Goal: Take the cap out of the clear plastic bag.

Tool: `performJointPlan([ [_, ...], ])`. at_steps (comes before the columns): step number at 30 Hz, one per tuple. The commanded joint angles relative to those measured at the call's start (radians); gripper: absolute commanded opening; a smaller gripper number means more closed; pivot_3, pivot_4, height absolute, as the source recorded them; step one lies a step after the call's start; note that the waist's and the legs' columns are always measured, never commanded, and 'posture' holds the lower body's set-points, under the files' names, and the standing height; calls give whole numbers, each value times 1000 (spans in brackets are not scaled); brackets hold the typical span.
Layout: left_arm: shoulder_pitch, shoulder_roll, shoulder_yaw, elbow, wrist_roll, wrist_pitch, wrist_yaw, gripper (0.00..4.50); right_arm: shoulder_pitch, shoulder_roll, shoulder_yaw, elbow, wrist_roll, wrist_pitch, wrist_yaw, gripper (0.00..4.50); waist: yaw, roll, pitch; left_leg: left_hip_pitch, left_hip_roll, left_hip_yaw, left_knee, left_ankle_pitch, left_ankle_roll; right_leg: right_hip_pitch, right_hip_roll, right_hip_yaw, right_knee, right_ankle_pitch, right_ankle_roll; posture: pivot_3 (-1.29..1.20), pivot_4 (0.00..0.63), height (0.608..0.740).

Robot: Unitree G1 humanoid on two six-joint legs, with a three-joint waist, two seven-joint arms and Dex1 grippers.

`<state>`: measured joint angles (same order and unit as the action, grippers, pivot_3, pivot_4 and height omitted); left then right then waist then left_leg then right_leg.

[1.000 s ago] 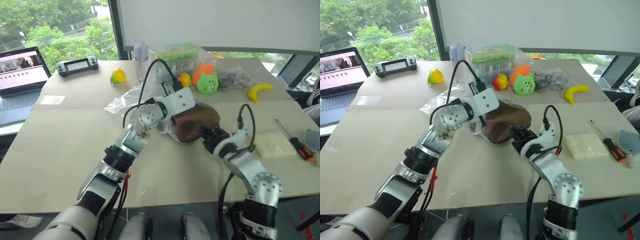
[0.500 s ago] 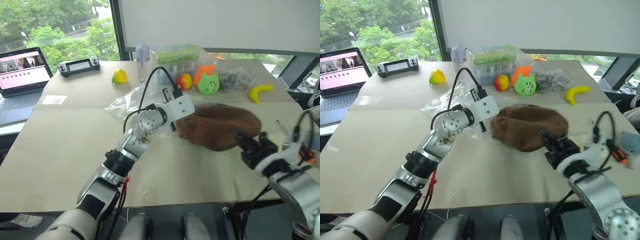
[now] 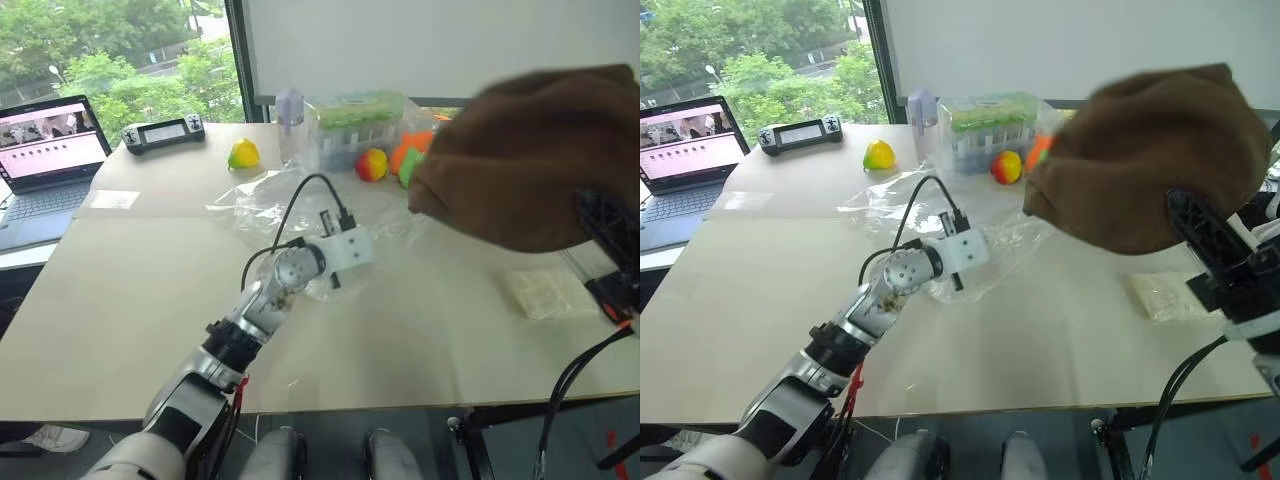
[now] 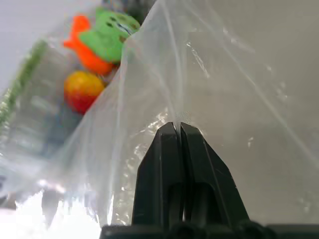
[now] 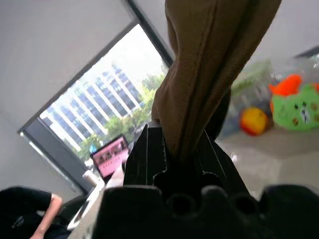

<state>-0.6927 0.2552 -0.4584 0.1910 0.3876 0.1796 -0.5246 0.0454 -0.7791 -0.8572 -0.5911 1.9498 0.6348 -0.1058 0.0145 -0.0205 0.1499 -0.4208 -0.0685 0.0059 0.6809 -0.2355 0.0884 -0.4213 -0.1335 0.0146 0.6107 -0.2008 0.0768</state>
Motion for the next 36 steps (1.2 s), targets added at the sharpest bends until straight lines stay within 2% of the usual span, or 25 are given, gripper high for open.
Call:
performJointPlan([
  [1,25,23,1,-82,0,-29,-27,0,-152,38,60,25,22,-13,-57,156,2,0,0,0,1,0,0,0,0,0,0,0,0,0,0,0,150,739],
  [5,41,30,1,-105,5,-22,-38,0,-343,199,277,96,22,-41,-215,156,-7,1,-1,-1,1,1,-1,0,0,-2,0,1,0,0,0,0,150,739],
  [9,42,28,7,-125,10,-9,-42,0,-449,346,351,243,22,-81,-254,156,-1,2,-1,-1,1,1,-1,0,0,-2,0,0,1,1,-1,0,150,739],
  [13,56,34,12,-151,12,2,-45,0,-497,401,433,395,-95,-89,-211,156,-2,3,-1,-3,-1,0,-1,0,0,-4,-1,-1,2,1,-1,0,150,739],
  [16,69,48,17,-179,15,13,-54,0,-503,440,424,556,-163,-104,-174,156,-4,3,-1,-2,-1,0,-2,0,0,-4,0,-1,3,1,-1,0,150,739],
  [20,80,58,25,-203,16,30,-56,0,-476,422,421,710,-254,-52,-120,156,-3,4,-1,-2,-2,0,-2,1,-2,-4,1,-1,2,1,-1,0,150,739],
  [22,84,51,37,-202,5,59,-52,0,-430,411,422,748,-288,-15,-82,1012,-4,4,-2,-2,-2,0,-2,1,-2,-4,1,-2,2,1,-1,0,150,739],
  [26,88,56,45,-208,0,69,-51,0,-342,380,406,737,-376,14,-26,2219,-7,4,-2,-2,-2,0,-2,1,-1,-4,1,-1,3,1,-1,0,150,739],
  [29,88,47,53,-203,-11,84,-52,0,-261,295,411,630,-436,83,50,3358,-5,7,-2,-1,-2,0,-2,1,-1,-4,1,-1,2,1,-1,0,150,739],
  [30,87,46,59,-198,-16,88,-53,0,-232,258,400,579,-436,109,63,3602,-5,7,-2,-1,-2,0,-2,1,-1,-3,1,-1,2,1,-1,0,150,739],
  [32,82,46,62,-187,-20,86,-56,0,-162,149,393,460,-466,176,80,4371,-5,8,-2,-1,-2,0,-2,1,-1,-3,1,-1,2,1,-1,0,150,739],
  [33,80,46,62,-182,-23,85,-58,0,-129,92,396,410,-490,209,75,4489,-4,8,-2,-1,-1,0,-2,1,-1,-3,1,-1,2,1,-1,0,150,739],
  [36,74,34,70,-169,-51,93,-78,0,50,-202,448,235,-672,379,103,4489,-2,10,-3,-1,-1,0,-2,0,-1,-2,1,-1,1,0,0,0,150,739],
])
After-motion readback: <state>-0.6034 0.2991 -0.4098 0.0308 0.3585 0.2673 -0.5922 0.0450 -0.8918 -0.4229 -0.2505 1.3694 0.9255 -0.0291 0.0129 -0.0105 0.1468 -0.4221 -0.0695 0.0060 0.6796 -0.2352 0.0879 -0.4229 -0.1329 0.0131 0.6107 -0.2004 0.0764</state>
